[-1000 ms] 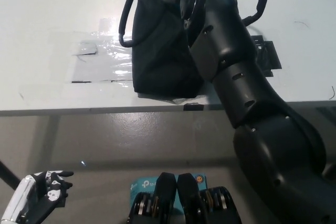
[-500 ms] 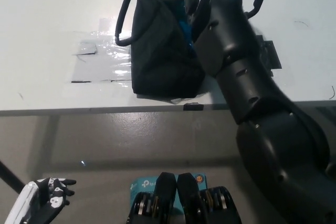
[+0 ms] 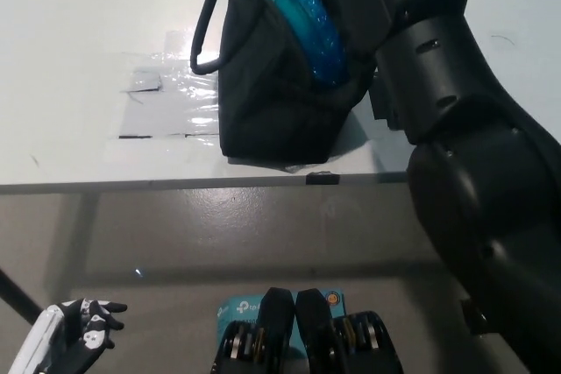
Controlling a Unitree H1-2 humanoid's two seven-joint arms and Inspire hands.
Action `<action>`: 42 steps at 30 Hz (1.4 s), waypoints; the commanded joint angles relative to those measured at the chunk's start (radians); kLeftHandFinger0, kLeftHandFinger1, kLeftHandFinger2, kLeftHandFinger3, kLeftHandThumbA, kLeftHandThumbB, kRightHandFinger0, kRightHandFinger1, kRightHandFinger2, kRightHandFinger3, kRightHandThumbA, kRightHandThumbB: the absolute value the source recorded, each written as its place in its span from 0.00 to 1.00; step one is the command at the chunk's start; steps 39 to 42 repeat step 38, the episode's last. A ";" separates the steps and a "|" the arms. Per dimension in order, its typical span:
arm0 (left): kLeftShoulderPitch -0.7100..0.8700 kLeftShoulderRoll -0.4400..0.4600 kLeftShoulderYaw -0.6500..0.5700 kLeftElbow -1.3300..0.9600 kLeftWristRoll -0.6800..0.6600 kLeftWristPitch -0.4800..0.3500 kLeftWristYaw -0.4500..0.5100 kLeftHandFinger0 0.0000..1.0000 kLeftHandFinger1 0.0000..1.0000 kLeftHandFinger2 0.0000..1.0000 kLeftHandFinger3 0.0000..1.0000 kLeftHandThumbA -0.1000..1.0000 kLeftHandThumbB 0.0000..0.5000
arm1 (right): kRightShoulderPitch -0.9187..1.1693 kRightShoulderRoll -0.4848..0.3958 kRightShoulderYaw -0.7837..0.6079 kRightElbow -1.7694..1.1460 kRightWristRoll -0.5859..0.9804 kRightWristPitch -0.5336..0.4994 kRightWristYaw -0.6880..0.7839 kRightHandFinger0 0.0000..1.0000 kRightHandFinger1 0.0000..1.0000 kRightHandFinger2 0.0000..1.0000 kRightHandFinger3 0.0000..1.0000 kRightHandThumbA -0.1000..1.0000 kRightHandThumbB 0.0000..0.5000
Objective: The robot uses its right hand to pick up a stack of plates kept in the middle of the desk and put it inside a bag kept next to it
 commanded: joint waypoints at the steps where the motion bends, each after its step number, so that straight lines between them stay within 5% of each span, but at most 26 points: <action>1: 0.003 0.024 -0.001 -0.014 0.005 -0.030 -0.009 0.42 0.52 0.59 0.53 0.00 0.83 | -0.067 -0.026 0.016 -0.093 0.021 0.000 0.029 1.00 1.00 1.00 1.00 1.00 1.00; 4: 0.003 0.024 -0.001 -0.014 0.005 -0.030 -0.009 0.42 0.52 0.59 0.53 0.00 0.84 | -0.064 -0.026 0.017 -0.101 0.020 0.000 0.034 1.00 1.00 1.00 1.00 1.00 1.00; 7: 0.005 0.031 0.000 -0.012 0.009 -0.046 -0.011 0.46 0.53 0.61 0.56 0.00 0.87 | 0.158 -0.038 0.070 -0.577 0.132 0.000 0.100 1.00 1.00 1.00 1.00 1.00 0.78; 10: 0.005 0.031 0.000 -0.012 0.009 -0.046 -0.011 0.46 0.53 0.61 0.56 0.00 0.88 | 0.169 -0.040 0.076 -0.600 0.134 0.000 0.105 1.00 1.00 1.00 1.00 1.00 0.77; 11: 0.009 0.038 -0.002 -0.025 0.009 -0.043 -0.018 0.49 0.54 0.62 0.57 0.00 0.90 | 0.357 -0.047 0.096 -0.968 0.160 -0.040 0.136 0.95 1.00 1.00 1.00 1.00 0.60; 12: 0.014 0.036 -0.006 -0.026 0.010 -0.045 -0.019 0.49 0.55 0.62 0.57 0.00 0.90 | 0.414 -0.049 0.099 -1.080 0.169 -0.041 0.153 0.83 1.00 1.00 1.00 1.00 0.60; 13: 0.015 0.033 -0.005 -0.025 0.007 -0.051 -0.019 0.49 0.54 0.61 0.58 0.00 0.90 | 0.517 -0.067 0.079 -1.238 0.222 -0.093 0.124 0.84 0.95 0.95 0.98 0.94 0.45; 15: 0.015 0.030 -0.002 -0.025 0.001 -0.058 -0.018 0.49 0.54 0.61 0.58 0.00 0.90 | 0.596 -0.086 0.060 -1.356 0.268 -0.122 0.114 0.83 0.91 0.84 0.87 0.91 0.40; 18: 0.010 0.037 0.004 -0.014 -0.004 -0.075 -0.021 0.45 0.51 0.60 0.57 0.00 0.90 | 0.738 -0.125 -0.030 -1.544 0.337 -0.108 0.111 0.83 0.88 0.86 0.87 0.92 0.41; 20: 0.012 0.038 0.004 -0.007 -0.006 -0.085 -0.023 0.46 0.52 0.60 0.58 0.00 0.90 | 0.851 -0.161 -0.105 -1.605 0.463 -0.147 0.079 0.77 0.81 0.81 0.89 0.86 0.29; 23: 0.009 0.040 0.015 0.003 -0.014 -0.079 -0.020 0.47 0.53 0.61 0.59 0.00 0.89 | 1.077 -0.185 -0.219 -1.655 0.648 -0.221 0.023 0.77 0.81 0.85 0.90 0.78 0.27; 26: 0.009 0.041 0.016 0.004 -0.014 -0.077 -0.020 0.46 0.53 0.62 0.60 0.00 0.89 | 1.141 -0.196 -0.216 -1.664 0.667 -0.240 -0.001 0.82 0.86 0.87 0.92 0.77 0.25; 27: 0.016 0.036 0.018 -0.009 -0.016 -0.051 -0.016 0.45 0.53 0.61 0.59 0.00 0.88 | 1.298 -0.166 -0.230 -1.613 0.710 -0.375 -0.103 0.80 0.90 0.94 0.99 0.78 0.29; 30: 0.017 0.033 0.019 -0.011 -0.016 -0.050 -0.013 0.44 0.51 0.59 0.58 0.00 0.88 | 1.385 -0.162 -0.223 -1.554 0.724 -0.488 -0.191 0.82 0.90 0.95 1.00 0.78 0.29; 31: 0.016 0.034 0.019 -0.007 -0.020 -0.047 -0.016 0.44 0.51 0.60 0.58 0.00 0.89 | 1.458 -0.147 -0.208 -1.488 0.687 -0.584 -0.283 0.91 0.91 0.93 1.00 0.77 0.31; 37: 0.015 0.037 0.011 0.001 -0.016 -0.068 -0.023 0.44 0.52 0.60 0.58 0.00 0.90 | 1.581 -0.126 -0.165 -1.402 0.625 -0.729 -0.446 0.97 0.92 0.87 0.94 0.74 0.33; 42: 0.015 0.037 0.011 0.001 -0.016 -0.068 -0.023 0.44 0.52 0.60 0.58 0.00 0.90 | 1.581 -0.126 -0.165 -1.402 0.625 -0.729 -0.446 0.97 0.92 0.87 0.94 0.74 0.33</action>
